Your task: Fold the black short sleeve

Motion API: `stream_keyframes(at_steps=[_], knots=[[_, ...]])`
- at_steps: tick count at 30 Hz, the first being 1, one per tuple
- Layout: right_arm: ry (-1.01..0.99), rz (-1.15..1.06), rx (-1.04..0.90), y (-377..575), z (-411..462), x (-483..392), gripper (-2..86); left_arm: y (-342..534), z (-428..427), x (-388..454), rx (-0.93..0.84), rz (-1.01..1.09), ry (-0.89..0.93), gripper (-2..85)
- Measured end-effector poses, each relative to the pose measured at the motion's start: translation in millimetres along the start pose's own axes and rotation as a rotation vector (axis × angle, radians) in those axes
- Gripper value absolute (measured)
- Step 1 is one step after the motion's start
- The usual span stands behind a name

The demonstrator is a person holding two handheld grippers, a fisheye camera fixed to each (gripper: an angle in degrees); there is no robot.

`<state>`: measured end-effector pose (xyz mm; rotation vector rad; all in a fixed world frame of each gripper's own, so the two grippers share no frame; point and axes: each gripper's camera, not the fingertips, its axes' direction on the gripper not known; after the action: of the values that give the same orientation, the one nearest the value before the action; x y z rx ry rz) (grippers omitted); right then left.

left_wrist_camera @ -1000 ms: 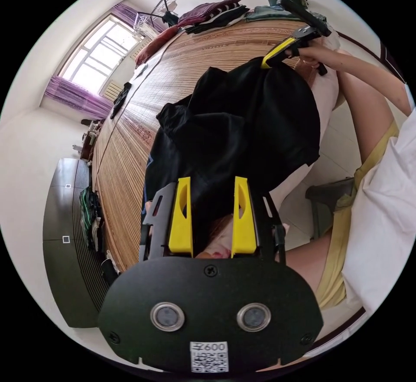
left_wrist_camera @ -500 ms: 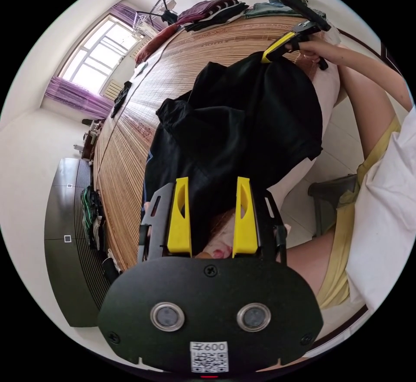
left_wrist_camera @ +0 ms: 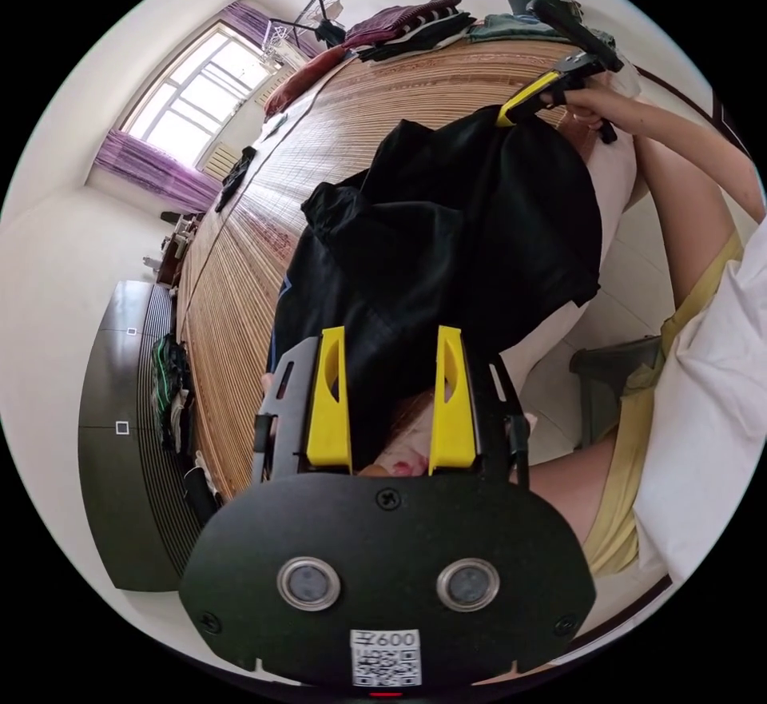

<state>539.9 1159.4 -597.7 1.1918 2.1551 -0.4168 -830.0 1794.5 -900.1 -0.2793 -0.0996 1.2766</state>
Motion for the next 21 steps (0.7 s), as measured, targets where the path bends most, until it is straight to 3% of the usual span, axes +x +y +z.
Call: stream_keyframes(at_steps=[21], knots=[[-0.002,0.001,0.0,-25,-4,-5,-0.9,2,-3,0,-0.002,-0.02,-0.009,12.8]])
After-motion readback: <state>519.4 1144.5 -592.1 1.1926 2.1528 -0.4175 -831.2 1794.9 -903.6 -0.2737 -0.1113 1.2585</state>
